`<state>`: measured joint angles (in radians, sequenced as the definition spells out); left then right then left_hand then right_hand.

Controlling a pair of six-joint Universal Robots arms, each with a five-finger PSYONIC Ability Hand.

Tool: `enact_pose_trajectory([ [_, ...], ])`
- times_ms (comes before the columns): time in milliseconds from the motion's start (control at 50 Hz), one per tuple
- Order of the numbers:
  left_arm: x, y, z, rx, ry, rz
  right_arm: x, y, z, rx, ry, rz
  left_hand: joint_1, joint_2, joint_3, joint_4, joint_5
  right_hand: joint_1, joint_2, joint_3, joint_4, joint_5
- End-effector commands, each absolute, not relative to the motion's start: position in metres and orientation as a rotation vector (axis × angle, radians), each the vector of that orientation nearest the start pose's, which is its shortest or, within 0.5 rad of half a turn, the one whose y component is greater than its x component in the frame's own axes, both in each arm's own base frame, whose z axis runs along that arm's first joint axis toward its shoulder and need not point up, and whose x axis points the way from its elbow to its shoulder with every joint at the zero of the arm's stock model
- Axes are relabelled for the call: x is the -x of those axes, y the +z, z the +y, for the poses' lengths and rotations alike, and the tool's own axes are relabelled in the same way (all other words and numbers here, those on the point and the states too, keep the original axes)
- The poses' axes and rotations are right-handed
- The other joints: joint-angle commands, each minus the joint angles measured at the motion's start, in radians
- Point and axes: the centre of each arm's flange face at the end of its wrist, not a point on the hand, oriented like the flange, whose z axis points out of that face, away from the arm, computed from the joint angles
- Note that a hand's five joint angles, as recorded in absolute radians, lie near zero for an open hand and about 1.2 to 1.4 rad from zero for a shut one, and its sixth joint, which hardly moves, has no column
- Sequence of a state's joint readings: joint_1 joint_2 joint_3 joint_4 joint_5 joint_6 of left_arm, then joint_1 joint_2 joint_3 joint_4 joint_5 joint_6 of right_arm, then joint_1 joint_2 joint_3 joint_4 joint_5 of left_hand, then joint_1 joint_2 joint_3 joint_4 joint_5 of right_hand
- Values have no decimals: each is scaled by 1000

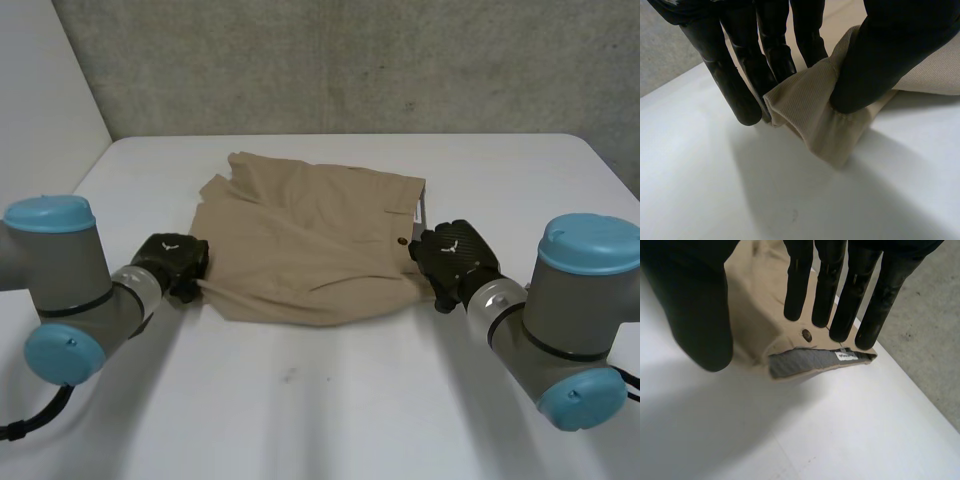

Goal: Fold the shorts.

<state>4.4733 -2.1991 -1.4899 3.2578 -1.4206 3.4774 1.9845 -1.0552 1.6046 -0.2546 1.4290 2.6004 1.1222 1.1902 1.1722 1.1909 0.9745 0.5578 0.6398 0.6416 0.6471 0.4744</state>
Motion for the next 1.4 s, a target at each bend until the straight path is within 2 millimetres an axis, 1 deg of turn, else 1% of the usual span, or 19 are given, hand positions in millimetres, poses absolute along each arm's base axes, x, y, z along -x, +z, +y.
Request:
enact_pose_trajectory([
  [20,228,139,-316,-885,-1774,2539,-269,163,-282,910,-1739,2218,274,206,224,205,247,-88,-170,-172,-178,-179],
  [60,229,143,-311,-891,-1783,2537,-265,172,-282,827,-1687,2253,274,206,224,205,247,-88,-170,-172,-178,-179],
  [140,230,149,-307,-898,-1800,2524,-263,173,-279,795,-1595,2304,274,206,224,205,247,-82,-164,-166,-172,-174],
  [320,229,151,-305,-895,-1803,2521,-266,158,-276,805,-1527,2334,274,206,224,205,247,-71,-153,-154,-160,-162],
  [520,228,164,-300,-892,-1839,2495,-276,138,-275,852,-1414,2292,274,206,224,205,247,6,-76,-78,-84,-86],
  [600,228,166,-297,-897,-1844,2491,-277,130,-278,868,-1402,2301,274,206,224,205,247,246,164,162,156,154],
  [620,228,167,-296,-897,-1846,2490,-278,129,-280,866,-1405,2299,274,206,224,205,247,499,417,416,410,408],
  [640,227,168,-296,-894,-1847,2488,-278,128,-281,868,-1409,2297,274,206,224,205,247,604,522,520,514,512],
  [660,227,170,-295,-895,-1854,2484,-279,130,-285,868,-1438,2287,274,206,224,205,247,836,754,752,747,745],
  [780,226,173,-290,-902,-1851,2482,-276,140,-289,892,-1522,2270,274,206,224,205,247,839,756,755,749,747],
  [880,223,173,-277,-914,-1826,2497,-270,158,-282,964,-1604,2276,274,206,224,205,247,839,756,755,749,747],
  [960,218,174,-258,-921,-1779,2532,-263,164,-268,1134,-1620,2290,274,206,224,205,247,839,756,755,749,747],
  [1040,211,177,-233,-927,-1700,2588,-256,163,-251,1387,-1567,2306,274,206,224,205,247,839,756,755,749,747],
  [1140,201,184,-192,-949,-1525,2699,-250,170,-240,1490,-1527,2311,274,206,224,205,247,839,756,755,749,747],
  [1240,194,190,-151,-991,-1355,2799,-246,189,-222,1547,-1503,2295,274,206,224,205,247,839,756,755,749,747],
  [1260,193,191,-144,-1006,-1331,2810,-244,195,-211,1602,-1471,2287,274,206,224,205,247,839,756,755,749,747],
  [1320,192,197,-117,-1072,-1248,2845,-237,201,-196,1717,-1406,2275,274,206,224,205,247,839,756,755,749,747],
  [1340,191,201,-104,-1106,-1216,2855,-233,205,-185,1805,-1357,2260,274,206,224,205,247,839,756,755,749,747],
  [1400,190,210,-85,-1160,-1187,2862,-224,208,-167,1929,-1247,2241,274,206,224,205,247,839,756,755,749,747],
])
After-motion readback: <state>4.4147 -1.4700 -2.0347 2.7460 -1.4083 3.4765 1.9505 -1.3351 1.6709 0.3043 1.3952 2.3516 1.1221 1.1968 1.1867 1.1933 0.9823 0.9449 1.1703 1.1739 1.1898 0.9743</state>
